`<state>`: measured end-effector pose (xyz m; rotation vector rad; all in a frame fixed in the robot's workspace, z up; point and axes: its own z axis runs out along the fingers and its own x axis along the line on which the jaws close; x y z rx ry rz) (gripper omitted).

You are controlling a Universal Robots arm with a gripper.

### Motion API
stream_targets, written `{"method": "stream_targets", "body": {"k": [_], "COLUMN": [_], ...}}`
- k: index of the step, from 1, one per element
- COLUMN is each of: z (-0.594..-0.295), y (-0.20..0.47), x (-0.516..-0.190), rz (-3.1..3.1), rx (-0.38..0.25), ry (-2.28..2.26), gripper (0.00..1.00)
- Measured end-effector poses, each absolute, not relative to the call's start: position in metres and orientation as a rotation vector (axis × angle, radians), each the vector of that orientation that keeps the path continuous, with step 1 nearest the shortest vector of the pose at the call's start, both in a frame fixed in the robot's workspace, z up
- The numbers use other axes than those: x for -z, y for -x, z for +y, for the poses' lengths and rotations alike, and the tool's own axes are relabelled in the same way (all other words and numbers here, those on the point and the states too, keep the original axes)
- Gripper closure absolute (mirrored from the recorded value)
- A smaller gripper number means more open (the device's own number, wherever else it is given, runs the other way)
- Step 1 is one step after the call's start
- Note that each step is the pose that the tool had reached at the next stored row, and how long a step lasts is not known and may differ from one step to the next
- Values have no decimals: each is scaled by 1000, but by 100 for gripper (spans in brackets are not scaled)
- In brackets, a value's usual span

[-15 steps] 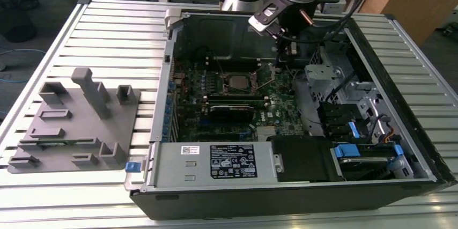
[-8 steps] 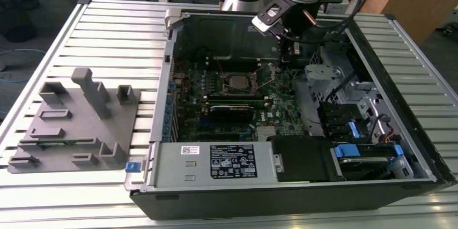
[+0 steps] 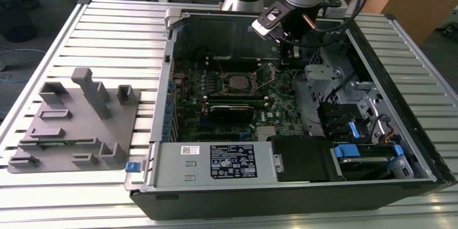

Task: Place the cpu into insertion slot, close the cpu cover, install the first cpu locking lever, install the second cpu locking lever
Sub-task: 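Close the cpu cover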

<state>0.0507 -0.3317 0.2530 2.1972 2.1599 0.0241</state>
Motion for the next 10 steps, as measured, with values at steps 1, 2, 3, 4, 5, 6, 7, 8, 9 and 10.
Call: {"method": "stream_targets", "body": {"k": [1,2,3,4,5,6,7,8,9,10], "z": [-332,-332,-332,-332,-332,-332,-332,-332,-332,-332], "y": [-51,-51,-51,-51,-51,-51,-51,-51,-52,-52], "x": [-252,-251,-251,-250,-249,-248,-247,-247,-246,-246], "rz": [2160,2160,2160,2160,2160,2160,2160,2160,2160,2160], "rx": [-24,-24,-24,-24,-24,-24,-24,-24,-24,-24], "ry": [-2197,-2197,-2197,-2197,-2197,-2197,-2197,-2197,-2197,-2197], "gripper": [89,89,89,89,89,89,89,89,89,89]}}
